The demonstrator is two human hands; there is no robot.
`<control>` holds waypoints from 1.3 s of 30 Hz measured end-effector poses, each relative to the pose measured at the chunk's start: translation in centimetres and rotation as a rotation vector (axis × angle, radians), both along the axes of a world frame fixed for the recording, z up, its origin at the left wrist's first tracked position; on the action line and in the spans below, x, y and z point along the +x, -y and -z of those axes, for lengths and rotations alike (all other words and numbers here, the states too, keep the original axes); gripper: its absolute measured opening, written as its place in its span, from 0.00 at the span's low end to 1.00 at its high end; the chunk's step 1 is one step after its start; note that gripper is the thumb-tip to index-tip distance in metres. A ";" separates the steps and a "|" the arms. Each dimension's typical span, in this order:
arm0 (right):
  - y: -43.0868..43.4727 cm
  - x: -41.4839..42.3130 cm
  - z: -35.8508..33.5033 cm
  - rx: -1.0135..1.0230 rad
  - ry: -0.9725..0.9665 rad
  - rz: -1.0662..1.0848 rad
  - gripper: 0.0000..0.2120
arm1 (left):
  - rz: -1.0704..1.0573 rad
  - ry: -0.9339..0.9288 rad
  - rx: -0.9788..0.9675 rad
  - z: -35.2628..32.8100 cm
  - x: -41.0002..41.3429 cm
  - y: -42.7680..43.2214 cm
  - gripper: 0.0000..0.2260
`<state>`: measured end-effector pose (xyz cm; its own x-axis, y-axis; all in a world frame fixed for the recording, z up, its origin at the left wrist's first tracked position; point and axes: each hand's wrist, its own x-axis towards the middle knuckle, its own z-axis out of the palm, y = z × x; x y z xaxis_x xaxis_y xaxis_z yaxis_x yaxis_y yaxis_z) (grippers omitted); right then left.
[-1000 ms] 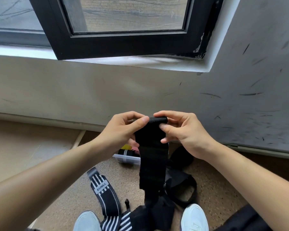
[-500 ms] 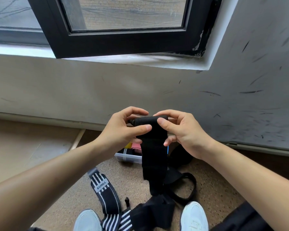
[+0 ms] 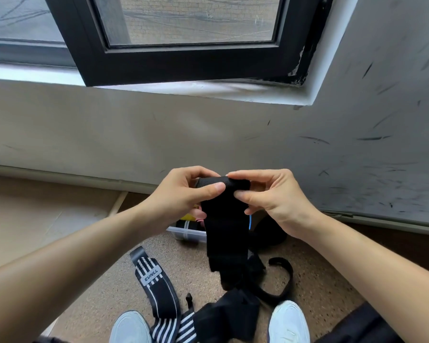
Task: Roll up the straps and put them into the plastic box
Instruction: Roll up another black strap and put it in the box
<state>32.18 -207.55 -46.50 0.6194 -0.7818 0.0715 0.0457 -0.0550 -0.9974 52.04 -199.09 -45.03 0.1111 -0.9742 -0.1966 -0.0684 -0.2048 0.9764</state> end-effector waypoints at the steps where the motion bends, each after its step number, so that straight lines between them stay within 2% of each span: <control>1: 0.0 0.0 0.0 0.005 -0.011 0.003 0.17 | -0.002 0.007 -0.009 0.0 0.0 0.0 0.12; 3: 0.0 0.1 0.0 0.042 -0.024 -0.011 0.20 | -0.013 0.001 -0.042 0.0 -0.1 -0.1 0.09; 5: -0.2 0.2 -0.2 0.091 -0.039 -0.028 0.23 | -0.024 -0.027 -0.078 0.0 -0.2 0.0 0.10; 12: -0.3 0.3 -0.4 0.181 -0.085 -0.025 0.15 | -0.062 0.051 -0.159 0.0 -0.5 0.0 0.13; 16: 0.0 0.2 -0.5 0.180 -0.020 -0.033 0.09 | -0.044 0.054 -0.056 -0.2 -0.3 0.2 0.13; 18: 0.1 0.0 -0.6 0.177 0.021 -0.030 0.10 | 0.014 0.018 0.028 -0.4 -0.3 0.1 0.12; 23: 0.1 -0.1 -0.2 0.116 0.051 -0.003 0.15 | 0.071 -0.030 0.112 -0.6 -0.4 0.2 0.18; 29: 0.0 0.1 0.1 0.031 0.004 0.001 0.19 | -0.020 -0.072 0.044 0.0 -0.3 0.1 0.17; 34: -0.4 0.5 -0.1 0.179 -0.014 0.001 0.23 | -0.029 -0.079 -0.060 -0.2 -0.4 0.0 0.11; 39: -0.4 0.6 -0.5 0.143 -0.146 -0.016 0.23 | -0.056 -0.059 -0.132 0.1 -0.6 0.0 0.14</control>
